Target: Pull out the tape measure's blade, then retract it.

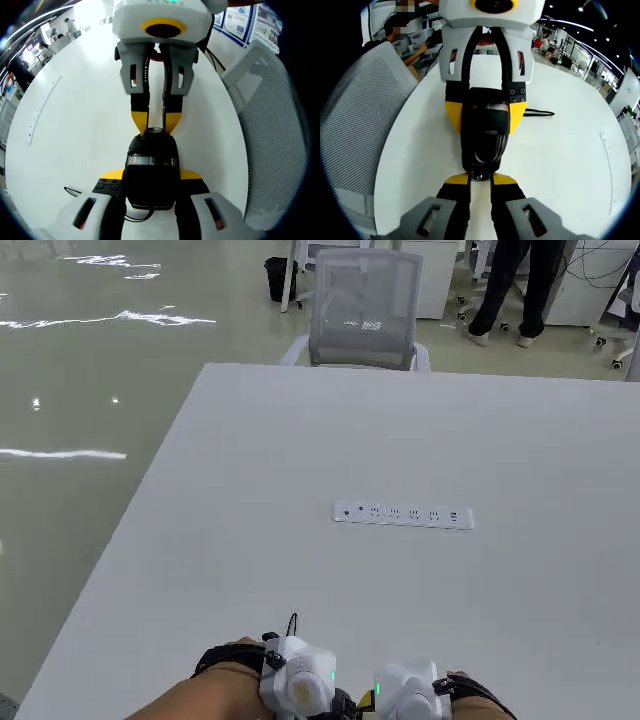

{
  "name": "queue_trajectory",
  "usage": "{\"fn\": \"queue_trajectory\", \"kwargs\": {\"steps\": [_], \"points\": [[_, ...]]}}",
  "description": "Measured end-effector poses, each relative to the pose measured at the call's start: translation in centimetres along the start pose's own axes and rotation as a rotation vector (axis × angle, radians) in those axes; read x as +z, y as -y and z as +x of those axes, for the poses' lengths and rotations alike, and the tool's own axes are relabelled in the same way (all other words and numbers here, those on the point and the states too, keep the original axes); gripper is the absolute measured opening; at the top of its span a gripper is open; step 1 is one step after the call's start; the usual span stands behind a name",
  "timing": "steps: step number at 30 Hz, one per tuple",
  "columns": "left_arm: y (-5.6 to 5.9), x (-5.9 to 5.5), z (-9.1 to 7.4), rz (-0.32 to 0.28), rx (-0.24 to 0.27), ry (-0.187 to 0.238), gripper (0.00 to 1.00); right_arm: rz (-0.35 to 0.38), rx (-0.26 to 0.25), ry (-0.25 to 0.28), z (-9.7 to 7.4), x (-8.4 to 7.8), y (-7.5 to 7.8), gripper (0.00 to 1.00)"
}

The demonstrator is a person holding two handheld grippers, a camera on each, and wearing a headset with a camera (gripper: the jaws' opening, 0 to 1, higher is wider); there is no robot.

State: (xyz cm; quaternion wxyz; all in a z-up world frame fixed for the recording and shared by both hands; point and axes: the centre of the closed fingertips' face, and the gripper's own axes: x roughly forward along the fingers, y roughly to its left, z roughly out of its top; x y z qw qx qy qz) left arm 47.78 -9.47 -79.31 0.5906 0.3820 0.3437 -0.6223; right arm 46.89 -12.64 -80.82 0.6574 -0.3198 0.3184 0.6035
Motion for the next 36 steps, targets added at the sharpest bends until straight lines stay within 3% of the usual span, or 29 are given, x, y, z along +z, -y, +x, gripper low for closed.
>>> {"fn": "queue_trajectory", "kwargs": {"steps": [12, 19, 36], "points": [[0.06, -0.01, 0.03, -0.003, 0.017, -0.012, 0.32, 0.015, -0.01, -0.004, 0.05, -0.12, -0.11, 0.12], [0.1, -0.12, -0.04, 0.007, 0.03, -0.022, 0.32, -0.028, -0.016, -0.03, 0.01, -0.26, -0.16, 0.12], [0.14, -0.13, -0.02, 0.011, 0.038, -0.023, 0.32, -0.002, -0.014, -0.04, -0.3, -1.02, -0.19, 0.11]]}}
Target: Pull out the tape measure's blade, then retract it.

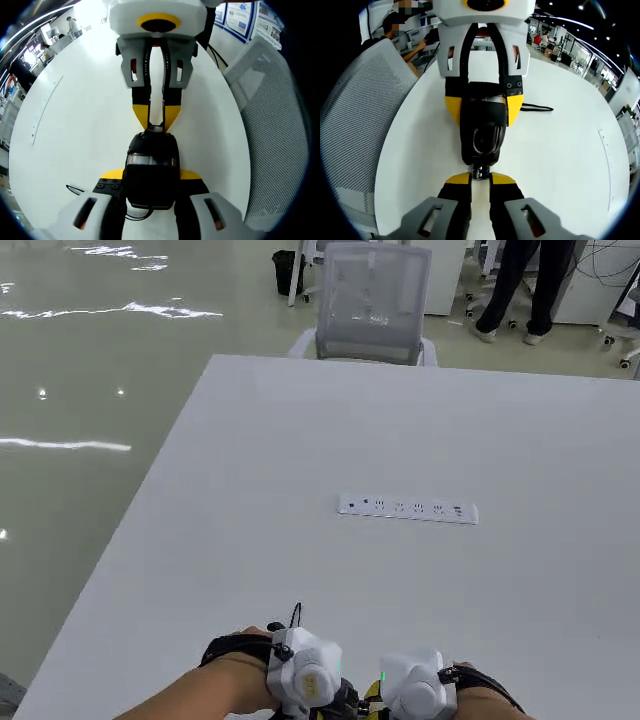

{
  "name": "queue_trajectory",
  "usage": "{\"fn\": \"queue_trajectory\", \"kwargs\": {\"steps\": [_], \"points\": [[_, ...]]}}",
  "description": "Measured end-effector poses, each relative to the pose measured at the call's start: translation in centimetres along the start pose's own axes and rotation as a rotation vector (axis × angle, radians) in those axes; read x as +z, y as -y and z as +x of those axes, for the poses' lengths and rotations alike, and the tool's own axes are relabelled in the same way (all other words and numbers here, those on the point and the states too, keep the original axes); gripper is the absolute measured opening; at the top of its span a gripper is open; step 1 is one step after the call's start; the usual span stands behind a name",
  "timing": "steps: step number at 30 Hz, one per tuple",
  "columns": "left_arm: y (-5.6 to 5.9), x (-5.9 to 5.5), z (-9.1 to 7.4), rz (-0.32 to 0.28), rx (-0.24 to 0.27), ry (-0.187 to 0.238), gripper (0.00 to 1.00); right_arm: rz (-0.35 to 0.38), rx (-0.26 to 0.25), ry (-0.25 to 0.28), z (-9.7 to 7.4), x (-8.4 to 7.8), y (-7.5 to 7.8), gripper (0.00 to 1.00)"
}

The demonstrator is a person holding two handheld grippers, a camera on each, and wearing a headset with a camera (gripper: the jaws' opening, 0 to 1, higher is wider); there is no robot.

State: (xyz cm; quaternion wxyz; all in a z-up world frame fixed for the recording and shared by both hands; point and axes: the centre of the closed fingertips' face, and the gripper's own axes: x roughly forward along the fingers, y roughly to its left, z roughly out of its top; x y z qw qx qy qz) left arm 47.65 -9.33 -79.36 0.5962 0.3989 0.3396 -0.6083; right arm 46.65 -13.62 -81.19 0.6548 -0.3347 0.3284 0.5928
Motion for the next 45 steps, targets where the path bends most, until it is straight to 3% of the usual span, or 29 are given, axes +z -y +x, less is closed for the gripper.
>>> {"fn": "queue_trajectory", "kwargs": {"steps": [23, 45], "points": [[0.1, 0.0, 0.1, 0.019, 0.001, -0.019, 0.32, 0.023, 0.002, -0.036, -2.3, -2.4, -0.2, 0.11], [0.1, 0.0, 0.2, 0.015, 0.007, -0.023, 0.32, 0.03, 0.011, -0.075, -2.6, -4.0, -0.2, 0.11]]}}
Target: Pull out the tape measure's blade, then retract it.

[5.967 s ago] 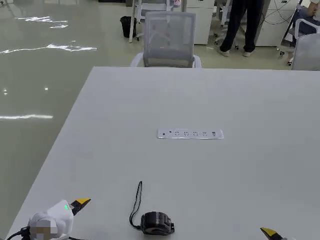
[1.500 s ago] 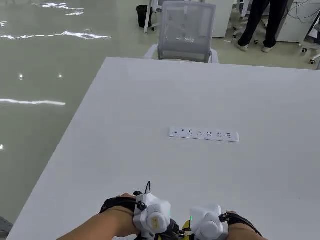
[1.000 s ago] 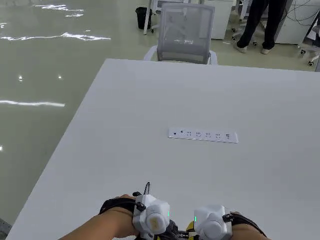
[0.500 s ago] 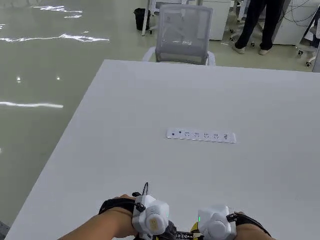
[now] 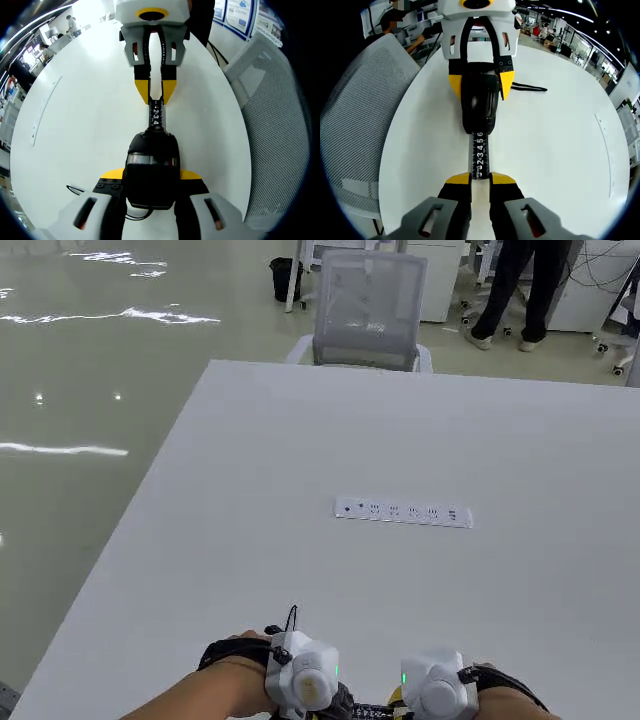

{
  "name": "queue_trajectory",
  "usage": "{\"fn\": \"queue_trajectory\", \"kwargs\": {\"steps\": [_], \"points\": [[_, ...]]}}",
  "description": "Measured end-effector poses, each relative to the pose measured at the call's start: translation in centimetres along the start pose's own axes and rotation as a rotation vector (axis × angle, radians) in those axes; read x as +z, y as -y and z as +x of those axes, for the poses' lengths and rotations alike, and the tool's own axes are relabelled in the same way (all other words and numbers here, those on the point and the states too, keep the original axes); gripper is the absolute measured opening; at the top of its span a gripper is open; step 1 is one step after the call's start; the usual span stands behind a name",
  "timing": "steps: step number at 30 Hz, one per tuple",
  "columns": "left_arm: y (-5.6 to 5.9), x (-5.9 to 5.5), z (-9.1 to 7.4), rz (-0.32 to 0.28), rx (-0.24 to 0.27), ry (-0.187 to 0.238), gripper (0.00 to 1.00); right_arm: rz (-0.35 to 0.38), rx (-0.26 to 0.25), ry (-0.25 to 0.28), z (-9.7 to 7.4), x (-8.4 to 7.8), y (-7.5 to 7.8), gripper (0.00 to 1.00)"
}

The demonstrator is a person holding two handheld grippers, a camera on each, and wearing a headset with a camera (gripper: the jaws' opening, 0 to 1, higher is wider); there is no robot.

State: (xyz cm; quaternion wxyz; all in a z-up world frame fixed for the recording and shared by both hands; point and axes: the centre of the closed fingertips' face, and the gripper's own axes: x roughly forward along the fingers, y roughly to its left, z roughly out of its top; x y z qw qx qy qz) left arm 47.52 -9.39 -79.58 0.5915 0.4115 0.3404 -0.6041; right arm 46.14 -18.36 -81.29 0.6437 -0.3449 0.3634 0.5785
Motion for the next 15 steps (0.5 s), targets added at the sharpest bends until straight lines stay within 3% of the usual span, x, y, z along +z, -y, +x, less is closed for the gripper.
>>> {"fn": "queue_trajectory", "kwargs": {"steps": [15], "points": [[0.0, 0.0, -0.2, 0.008, -0.001, 0.002, 0.32, 0.019, -0.005, -0.014, -1.0, -1.4, -0.1, 0.11]]}}
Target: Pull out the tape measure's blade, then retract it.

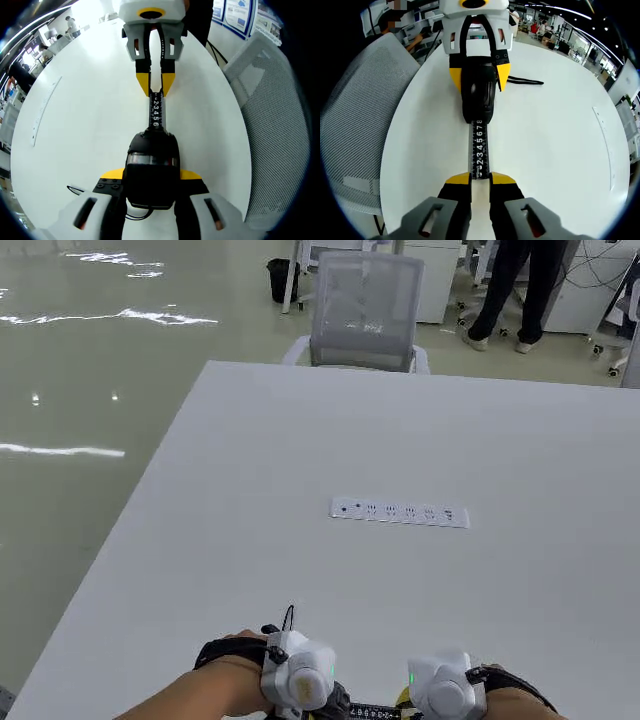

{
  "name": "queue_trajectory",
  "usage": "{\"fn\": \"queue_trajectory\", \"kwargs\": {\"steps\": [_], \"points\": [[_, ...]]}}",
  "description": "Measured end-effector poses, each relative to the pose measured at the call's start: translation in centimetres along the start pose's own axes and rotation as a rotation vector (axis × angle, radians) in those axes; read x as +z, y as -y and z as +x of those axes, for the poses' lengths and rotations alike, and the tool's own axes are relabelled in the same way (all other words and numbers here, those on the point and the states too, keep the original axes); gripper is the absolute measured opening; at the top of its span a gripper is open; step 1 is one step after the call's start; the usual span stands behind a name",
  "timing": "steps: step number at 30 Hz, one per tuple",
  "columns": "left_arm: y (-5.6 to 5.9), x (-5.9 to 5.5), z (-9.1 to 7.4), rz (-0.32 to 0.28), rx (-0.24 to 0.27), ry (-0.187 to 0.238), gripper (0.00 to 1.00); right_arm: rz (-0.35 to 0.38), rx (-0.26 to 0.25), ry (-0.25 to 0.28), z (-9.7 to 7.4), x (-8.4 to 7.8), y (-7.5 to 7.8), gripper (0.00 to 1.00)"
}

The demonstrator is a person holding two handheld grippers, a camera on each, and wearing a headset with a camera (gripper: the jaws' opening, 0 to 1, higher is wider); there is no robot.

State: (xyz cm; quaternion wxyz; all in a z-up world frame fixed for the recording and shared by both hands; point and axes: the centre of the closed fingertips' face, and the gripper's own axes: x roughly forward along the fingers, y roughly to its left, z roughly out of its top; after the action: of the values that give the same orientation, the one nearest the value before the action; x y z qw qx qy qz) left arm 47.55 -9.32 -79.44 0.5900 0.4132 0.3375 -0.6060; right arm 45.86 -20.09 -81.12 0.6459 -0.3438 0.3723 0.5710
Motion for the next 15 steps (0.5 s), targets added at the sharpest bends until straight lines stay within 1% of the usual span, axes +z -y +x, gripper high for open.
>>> {"fn": "queue_trajectory", "kwargs": {"steps": [7, 15], "points": [[0.0, -0.1, 0.0, 0.003, -0.001, -0.004, 0.32, 0.012, -0.006, -0.018, -0.6, -1.1, -0.1, 0.12], [0.0, -0.1, 0.0, 0.004, -0.002, -0.004, 0.32, 0.019, -0.008, -0.03, -1.3, -1.9, 0.0, 0.12]]}}
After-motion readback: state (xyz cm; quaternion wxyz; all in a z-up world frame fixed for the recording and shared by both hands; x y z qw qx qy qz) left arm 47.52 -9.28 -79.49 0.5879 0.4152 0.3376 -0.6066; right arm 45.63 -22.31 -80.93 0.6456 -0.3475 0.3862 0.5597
